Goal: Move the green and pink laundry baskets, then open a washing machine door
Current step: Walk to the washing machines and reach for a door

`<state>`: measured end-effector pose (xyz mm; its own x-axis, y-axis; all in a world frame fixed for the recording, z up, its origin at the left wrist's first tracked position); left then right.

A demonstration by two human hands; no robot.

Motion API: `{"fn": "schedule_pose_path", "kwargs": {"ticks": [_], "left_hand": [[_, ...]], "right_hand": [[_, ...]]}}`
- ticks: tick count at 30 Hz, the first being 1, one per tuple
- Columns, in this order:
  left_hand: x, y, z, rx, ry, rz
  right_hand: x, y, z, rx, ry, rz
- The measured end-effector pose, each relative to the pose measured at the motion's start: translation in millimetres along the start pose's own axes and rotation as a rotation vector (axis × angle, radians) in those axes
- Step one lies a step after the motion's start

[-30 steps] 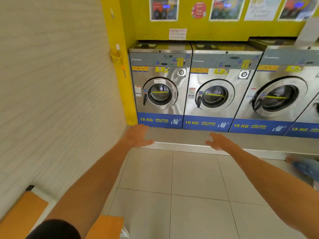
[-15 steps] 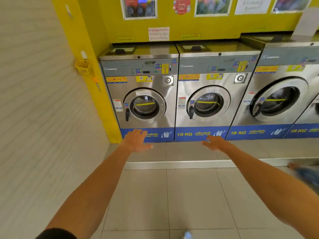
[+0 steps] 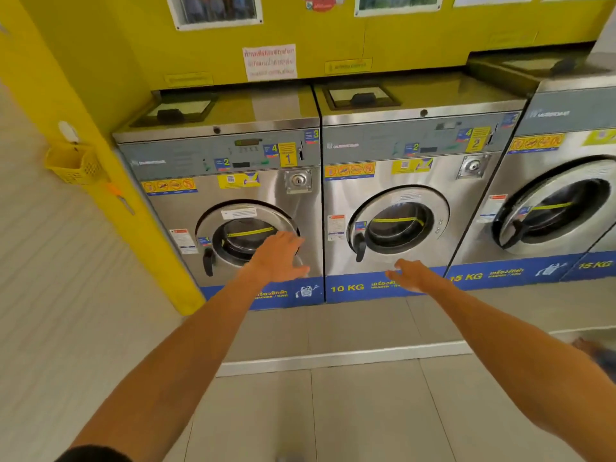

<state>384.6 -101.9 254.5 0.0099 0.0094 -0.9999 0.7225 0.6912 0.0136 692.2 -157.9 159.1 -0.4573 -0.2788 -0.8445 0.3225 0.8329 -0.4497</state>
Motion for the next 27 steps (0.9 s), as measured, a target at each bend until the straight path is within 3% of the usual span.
{"fn": "schedule_pose_path", "kwargs": {"ticks": [13, 20, 27], "left_hand": [[85, 270, -111, 0.533, 0.322, -0.255], [133, 378, -133, 0.825, 0.457, -0.207], [183, 410, -140, 1.059, 0.782, -0.115]], "right_hand": [[16, 214, -56, 0.271, 0.340, -0.048], [49, 293, -46, 0.392, 0.460, -0.081], [80, 357, -36, 0.432, 0.697, -0.046]]}}
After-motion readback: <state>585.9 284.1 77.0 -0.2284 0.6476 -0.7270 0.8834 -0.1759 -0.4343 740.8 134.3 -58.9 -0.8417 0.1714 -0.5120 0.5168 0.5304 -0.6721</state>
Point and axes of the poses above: each hand's wrist, its own y-axis towards the middle knuckle, its own x-axis out of the palm, z = x × y, the point moved 8 cm from there along y, towards the middle knuckle, and after that the axes turned 10 degrees about x, right-handed, at the moved point
